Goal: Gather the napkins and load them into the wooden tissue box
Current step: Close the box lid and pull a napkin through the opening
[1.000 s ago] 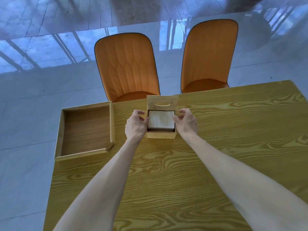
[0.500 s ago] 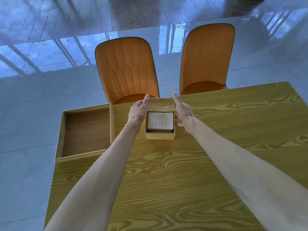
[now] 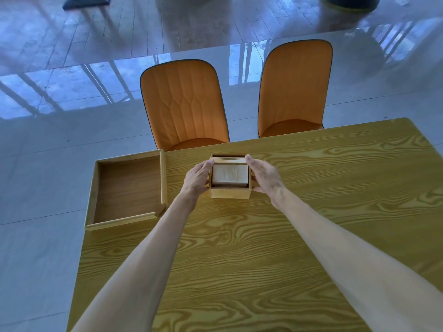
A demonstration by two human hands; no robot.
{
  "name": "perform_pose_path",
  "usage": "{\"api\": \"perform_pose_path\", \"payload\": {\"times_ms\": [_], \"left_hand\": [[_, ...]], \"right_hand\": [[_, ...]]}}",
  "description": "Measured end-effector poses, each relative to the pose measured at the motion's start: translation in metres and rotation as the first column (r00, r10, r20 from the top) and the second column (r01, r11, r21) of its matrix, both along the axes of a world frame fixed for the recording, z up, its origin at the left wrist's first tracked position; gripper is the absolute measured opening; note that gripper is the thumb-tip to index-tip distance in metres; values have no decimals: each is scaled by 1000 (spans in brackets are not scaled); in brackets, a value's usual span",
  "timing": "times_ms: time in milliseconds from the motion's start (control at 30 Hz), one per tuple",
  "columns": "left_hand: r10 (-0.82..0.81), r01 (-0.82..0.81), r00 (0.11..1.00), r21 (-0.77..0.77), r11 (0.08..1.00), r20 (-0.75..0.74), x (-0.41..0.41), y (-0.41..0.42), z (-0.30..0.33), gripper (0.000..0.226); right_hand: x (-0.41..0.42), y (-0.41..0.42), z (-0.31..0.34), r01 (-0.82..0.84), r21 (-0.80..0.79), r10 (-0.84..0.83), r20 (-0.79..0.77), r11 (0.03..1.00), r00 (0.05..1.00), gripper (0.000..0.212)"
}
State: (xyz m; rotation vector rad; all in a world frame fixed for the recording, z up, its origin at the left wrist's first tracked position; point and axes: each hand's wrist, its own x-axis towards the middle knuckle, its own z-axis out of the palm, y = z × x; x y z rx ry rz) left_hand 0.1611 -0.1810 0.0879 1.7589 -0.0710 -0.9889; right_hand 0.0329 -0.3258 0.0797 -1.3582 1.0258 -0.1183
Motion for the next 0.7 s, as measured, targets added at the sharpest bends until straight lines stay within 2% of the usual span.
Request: {"api": "perform_pose_path", "payload": {"times_ms": [300, 700], "left_hand": [[0, 0, 1000, -9, 1000, 1, -9, 15, -12, 47], [25, -24, 995, -10, 1000, 93, -20, 22, -27, 55]], "right_hand": [[-14, 8, -8, 13, -5, -13, -9, 1000, 1000, 68], [-19, 7, -32, 26, -74, -28, -34, 997, 999, 55]]}}
